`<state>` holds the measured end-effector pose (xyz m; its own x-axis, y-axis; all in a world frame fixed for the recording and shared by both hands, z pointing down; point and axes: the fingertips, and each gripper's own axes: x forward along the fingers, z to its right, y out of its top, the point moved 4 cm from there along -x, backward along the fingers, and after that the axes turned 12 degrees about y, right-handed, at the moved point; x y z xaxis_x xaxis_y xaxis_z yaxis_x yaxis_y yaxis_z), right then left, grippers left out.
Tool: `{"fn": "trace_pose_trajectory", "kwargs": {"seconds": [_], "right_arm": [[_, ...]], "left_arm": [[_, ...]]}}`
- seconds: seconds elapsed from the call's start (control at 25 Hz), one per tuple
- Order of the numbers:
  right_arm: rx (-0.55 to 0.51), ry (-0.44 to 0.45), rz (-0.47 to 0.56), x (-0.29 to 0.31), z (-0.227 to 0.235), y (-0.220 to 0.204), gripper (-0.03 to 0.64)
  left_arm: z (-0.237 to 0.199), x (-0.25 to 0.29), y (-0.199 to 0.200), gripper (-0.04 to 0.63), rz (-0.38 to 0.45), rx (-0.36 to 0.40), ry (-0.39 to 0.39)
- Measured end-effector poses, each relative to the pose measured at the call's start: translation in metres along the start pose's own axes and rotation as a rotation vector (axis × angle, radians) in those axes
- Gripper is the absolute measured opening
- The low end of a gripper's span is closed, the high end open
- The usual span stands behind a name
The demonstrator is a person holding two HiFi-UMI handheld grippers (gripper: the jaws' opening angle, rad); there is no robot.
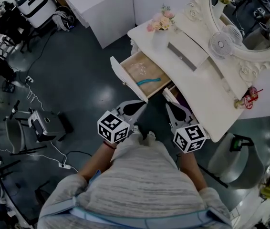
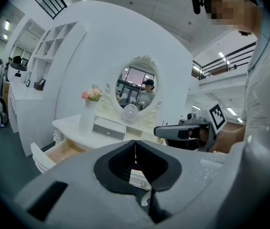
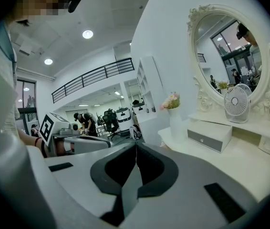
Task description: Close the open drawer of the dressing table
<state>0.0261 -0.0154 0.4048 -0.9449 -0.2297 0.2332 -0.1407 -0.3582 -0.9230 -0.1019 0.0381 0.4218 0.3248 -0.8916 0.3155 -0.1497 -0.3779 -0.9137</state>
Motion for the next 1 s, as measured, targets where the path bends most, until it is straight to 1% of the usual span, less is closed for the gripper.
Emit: {"fn": "trace_pose_trajectory", "kwargs": {"seconds": [0.2, 0.52, 0.56, 0.72, 1.0], "right_arm": [[0.011, 0.010, 0.002, 0.014, 0.001, -0.002, 0.009], [0.012, 0.013, -0.023, 0.034, 0.006, -0.008, 0.009], [0.012, 0.011, -0.026, 0.035, 0.006, -0.008, 0.009], [0.018, 0.005, -0.032, 0.039, 0.008, -0.009, 0.009], [0.026, -0.009, -0.048, 0.046, 0.016, -0.014, 0.011]], "left_arm": [[-0.021, 0.001, -0.002, 0.017, 0.001, 0.005, 0.017], [-0.064, 0.004, -0.014, 0.023, -0.025, 0.020, 0.081], [-0.069, 0.004, -0.016, 0.032, -0.031, 0.020, 0.088], [-0.087, 0.008, -0.022, 0.100, -0.070, 0.029, 0.107], [-0.116, 0.022, -0.042, 0.156, -0.141, 0.037, 0.132]]}}
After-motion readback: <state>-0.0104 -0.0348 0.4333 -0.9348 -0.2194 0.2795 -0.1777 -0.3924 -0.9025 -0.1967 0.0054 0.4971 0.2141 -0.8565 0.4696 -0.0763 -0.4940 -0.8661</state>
